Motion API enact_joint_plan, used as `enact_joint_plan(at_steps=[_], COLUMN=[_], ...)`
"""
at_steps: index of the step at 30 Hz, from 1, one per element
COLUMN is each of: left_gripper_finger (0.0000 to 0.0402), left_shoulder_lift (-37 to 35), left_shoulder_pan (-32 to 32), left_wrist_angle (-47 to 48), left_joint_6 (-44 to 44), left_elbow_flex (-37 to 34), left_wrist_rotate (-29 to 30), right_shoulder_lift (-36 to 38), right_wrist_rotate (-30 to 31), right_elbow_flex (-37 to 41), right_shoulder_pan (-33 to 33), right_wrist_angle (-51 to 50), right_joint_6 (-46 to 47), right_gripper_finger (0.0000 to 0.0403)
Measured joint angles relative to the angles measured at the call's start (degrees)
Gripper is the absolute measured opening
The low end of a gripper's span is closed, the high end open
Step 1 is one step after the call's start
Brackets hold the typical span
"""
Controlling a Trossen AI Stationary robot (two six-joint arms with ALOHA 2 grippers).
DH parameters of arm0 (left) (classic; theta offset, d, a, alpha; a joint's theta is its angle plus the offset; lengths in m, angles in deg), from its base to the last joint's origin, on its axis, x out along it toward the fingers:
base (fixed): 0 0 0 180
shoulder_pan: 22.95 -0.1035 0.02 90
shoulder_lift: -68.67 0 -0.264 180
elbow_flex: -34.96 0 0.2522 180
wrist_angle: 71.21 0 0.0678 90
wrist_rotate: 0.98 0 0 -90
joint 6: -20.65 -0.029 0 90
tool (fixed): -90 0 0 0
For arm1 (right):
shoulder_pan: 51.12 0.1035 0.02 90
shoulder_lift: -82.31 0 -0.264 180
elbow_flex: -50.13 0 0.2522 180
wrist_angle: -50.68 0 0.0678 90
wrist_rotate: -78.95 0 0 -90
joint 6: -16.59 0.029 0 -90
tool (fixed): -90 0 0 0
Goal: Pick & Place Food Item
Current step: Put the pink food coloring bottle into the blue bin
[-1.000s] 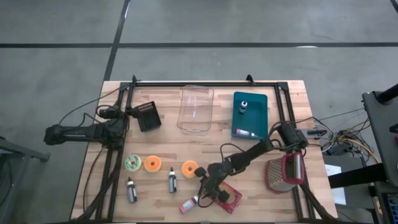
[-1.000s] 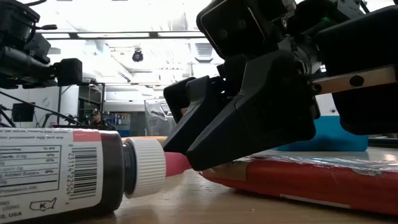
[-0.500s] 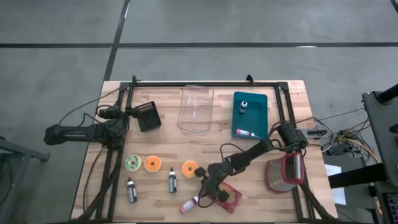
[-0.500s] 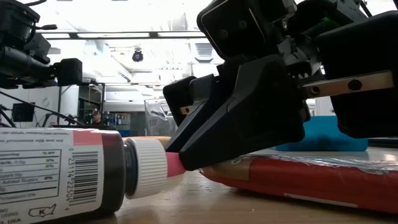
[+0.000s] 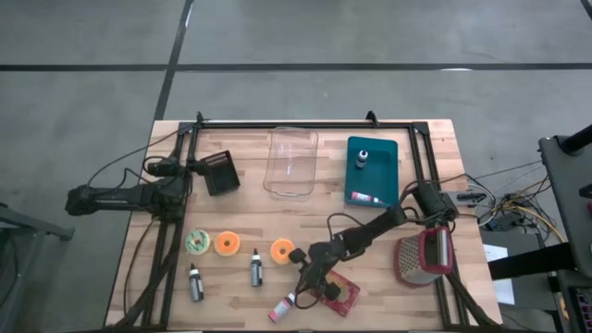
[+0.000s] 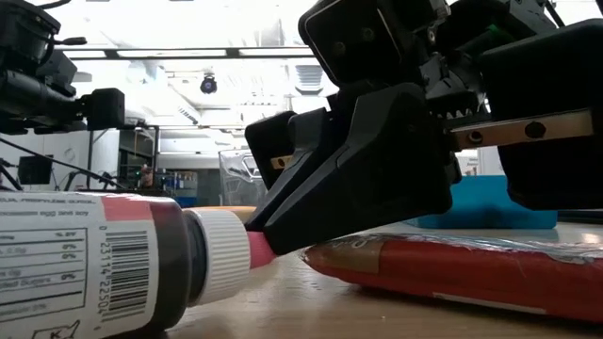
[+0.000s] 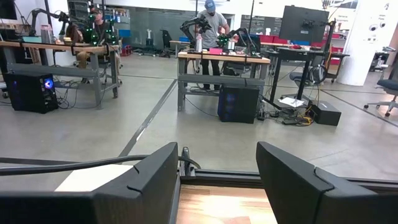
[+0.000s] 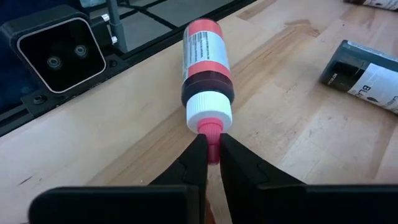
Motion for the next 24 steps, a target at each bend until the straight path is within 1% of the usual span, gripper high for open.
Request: enact_joint_plan(at_steps=[12,24], left_gripper_finger=[0.0223,0.0223], left_shoulder_lift=[0.0,0.0], left_shoulder_pan=[0.0,0.0], left_wrist_angle=[0.0,0.0], left_joint_6=[0.0,0.0], left_elbow_flex=[0.0,0.0], left_wrist_rotate=[0.0,0.0], right_shoulder_lift=[0.0,0.0], right_wrist_rotate=[0.0,0.0], right_elbow_flex=[0.0,0.0], right_shoulder_pan=[0.0,0.0], right_wrist_angle=[-0.9,-2.5], right_joint_6=[1.4,3.4], right_gripper_finger=[0.0031,0.0045])
